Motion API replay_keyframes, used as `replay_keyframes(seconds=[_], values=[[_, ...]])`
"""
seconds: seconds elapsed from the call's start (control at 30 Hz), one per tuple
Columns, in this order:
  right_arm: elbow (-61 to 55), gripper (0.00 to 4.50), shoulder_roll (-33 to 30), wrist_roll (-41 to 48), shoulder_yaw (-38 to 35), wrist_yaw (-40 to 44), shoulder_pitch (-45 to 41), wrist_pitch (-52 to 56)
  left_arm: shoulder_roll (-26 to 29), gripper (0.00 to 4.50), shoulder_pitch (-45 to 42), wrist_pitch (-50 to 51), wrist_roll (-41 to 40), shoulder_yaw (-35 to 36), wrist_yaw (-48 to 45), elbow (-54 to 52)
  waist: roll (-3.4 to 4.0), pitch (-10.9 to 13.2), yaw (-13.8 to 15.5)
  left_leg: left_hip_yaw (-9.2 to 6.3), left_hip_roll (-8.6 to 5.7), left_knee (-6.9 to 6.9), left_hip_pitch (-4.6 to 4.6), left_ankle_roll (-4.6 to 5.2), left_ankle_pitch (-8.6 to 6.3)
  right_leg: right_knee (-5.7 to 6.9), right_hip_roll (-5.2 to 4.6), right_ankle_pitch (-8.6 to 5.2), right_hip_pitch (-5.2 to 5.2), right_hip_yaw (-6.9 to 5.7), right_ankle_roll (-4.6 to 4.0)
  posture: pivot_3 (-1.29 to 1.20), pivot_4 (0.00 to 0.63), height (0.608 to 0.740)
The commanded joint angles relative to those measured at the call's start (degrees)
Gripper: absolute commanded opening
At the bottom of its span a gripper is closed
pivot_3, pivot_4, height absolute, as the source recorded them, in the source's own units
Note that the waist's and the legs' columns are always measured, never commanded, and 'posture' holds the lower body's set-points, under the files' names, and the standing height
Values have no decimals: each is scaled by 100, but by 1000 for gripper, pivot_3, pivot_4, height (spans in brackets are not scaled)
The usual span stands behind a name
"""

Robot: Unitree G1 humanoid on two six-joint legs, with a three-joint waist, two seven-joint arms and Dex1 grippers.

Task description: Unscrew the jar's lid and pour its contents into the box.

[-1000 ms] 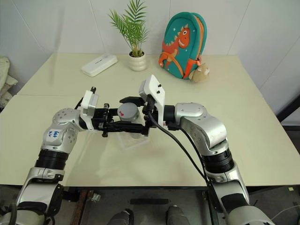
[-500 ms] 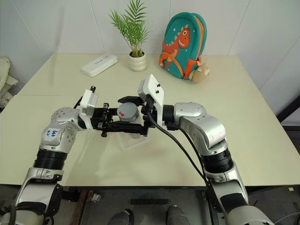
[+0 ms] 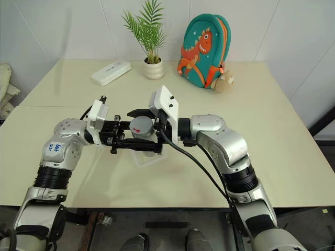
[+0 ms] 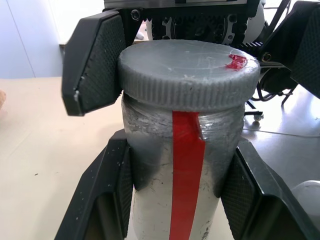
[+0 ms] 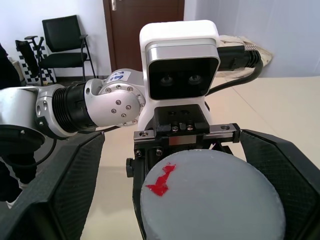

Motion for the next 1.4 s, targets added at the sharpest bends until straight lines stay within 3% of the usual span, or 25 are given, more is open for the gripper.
replay_keyframes(seconds=[0.03, 1.0, 1.4], values=[[-163, 4474, 44, 120, 85, 207, -206, -198, 89, 1967, 31, 56, 34, 36, 36, -144, 0, 0, 0, 0, 0, 0, 0, 0, 0, 0, 0, 0, 0, 0, 0, 0, 150, 740], [1156, 4474, 90, -321, 134, 507, -728, -809, 130, 1967, 173, 47, -7, 77, -58, -444, 0, 0, -2, -2, 0, 1, 1, -1, 1, 7, 0, -2, -1, -3, -3, 0, 150, 740], [1237, 4474, -349, -441, -65, 543, -647, -830, 173, 1967, 170, 5, -41, 182, 28, -341, 0, 0, -2, -2, 0, 1, 1, -1, 1, 7, 0, -2, -1, -3, -3, 0, 150, 740]])
